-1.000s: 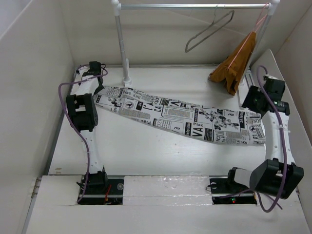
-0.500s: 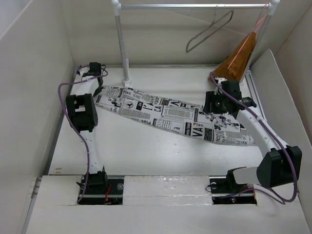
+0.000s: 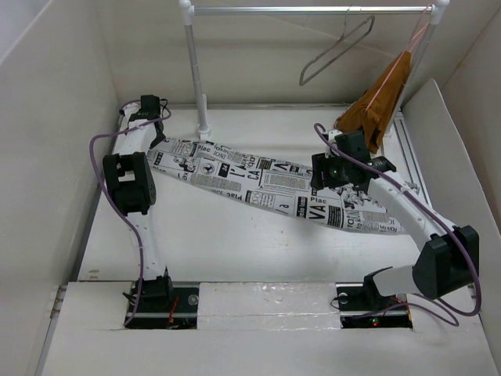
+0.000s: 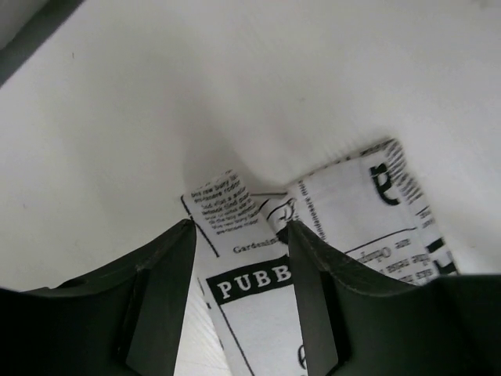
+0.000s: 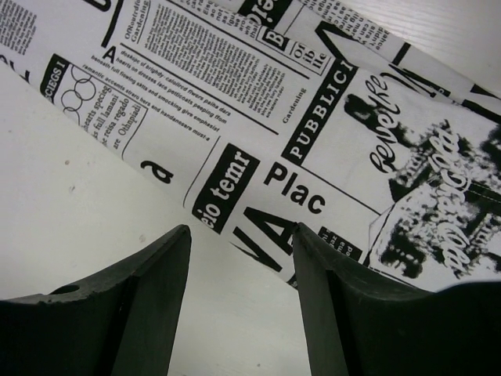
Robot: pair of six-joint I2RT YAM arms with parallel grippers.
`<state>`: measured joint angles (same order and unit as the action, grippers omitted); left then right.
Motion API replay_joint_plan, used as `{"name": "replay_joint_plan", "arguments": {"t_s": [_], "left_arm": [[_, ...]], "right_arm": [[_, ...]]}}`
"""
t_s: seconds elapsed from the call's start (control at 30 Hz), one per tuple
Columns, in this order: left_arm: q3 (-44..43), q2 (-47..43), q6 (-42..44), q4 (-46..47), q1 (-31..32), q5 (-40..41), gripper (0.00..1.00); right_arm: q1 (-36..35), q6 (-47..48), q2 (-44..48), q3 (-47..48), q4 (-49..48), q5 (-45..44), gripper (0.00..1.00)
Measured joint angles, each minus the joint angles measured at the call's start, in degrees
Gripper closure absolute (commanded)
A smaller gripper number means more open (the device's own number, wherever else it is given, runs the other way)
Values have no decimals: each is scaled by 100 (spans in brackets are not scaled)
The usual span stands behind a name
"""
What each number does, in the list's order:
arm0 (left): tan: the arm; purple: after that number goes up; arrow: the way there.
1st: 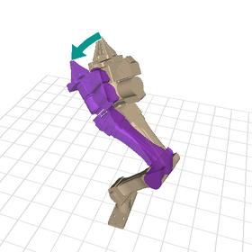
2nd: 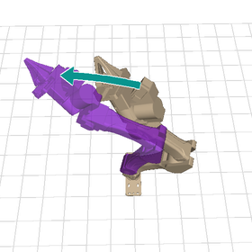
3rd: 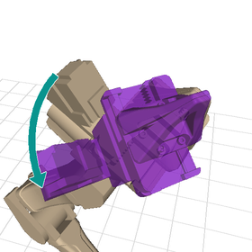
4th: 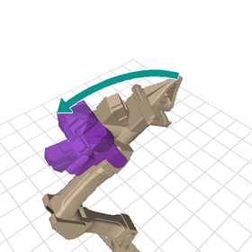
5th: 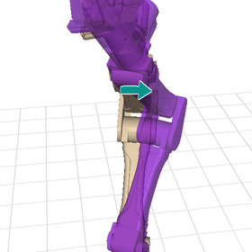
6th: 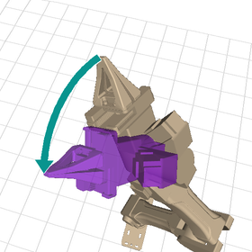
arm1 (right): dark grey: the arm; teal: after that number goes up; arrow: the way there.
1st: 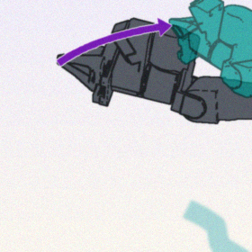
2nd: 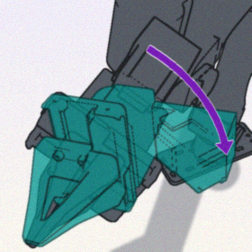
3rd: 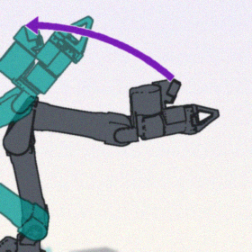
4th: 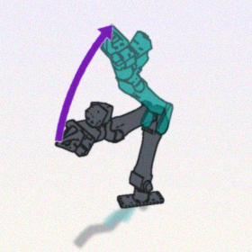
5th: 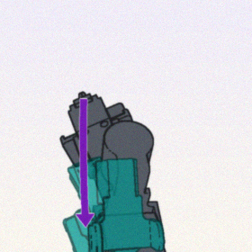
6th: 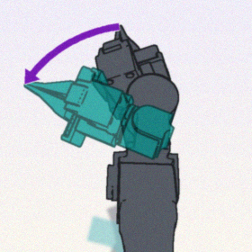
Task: Place the trousers on the hanger
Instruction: Fold the trousers at the center of the board.
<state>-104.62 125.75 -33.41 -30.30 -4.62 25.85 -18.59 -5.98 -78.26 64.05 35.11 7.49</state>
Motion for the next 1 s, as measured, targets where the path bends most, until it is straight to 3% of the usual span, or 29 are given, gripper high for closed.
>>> {"name": "replay_joint_plan", "arguments": {"t_s": [0.1, 0.2, 0.33, 0.47, 0.63, 0.73, 0.77, 0.8, 1.0], "left_arm": [[-442, 144, -26, -107, 0, 39, 59], [-763, 367, -37, -83, 0, 55, 70], [-750, 476, -31, -199, 0, 76, 68], [-643, 481, -31, -245, 0, 170, 59], [-280, 481, -33, -227, 0, 251, 60], [-225, 481, -37, -225, 0, 260, 69], [-225, 481, -44, -210, 0, 256, 88], [-225, 481, -76, -197, 0, 249, 96], [-199, 468, -120, -208, 2, 286, 100]], "right_arm": [[-92, 2, 2, 0, 2, 7, 40], [-92, 2, 2, 0, 2, -2, 40], [-92, 4, 2, 0, 11, -66, 40], [-90, 22, 2, 0, 24, -90, 40], [-90, 37, 2, -2, 24, -103, 40], [-90, 37, 4, -7, 24, -103, 40], [-90, 37, 15, -11, 24, -103, 40], [-90, 37, 26, -15, 26, -103, 40], [-103, 37, 68, -15, 35, -107, 40]]}}
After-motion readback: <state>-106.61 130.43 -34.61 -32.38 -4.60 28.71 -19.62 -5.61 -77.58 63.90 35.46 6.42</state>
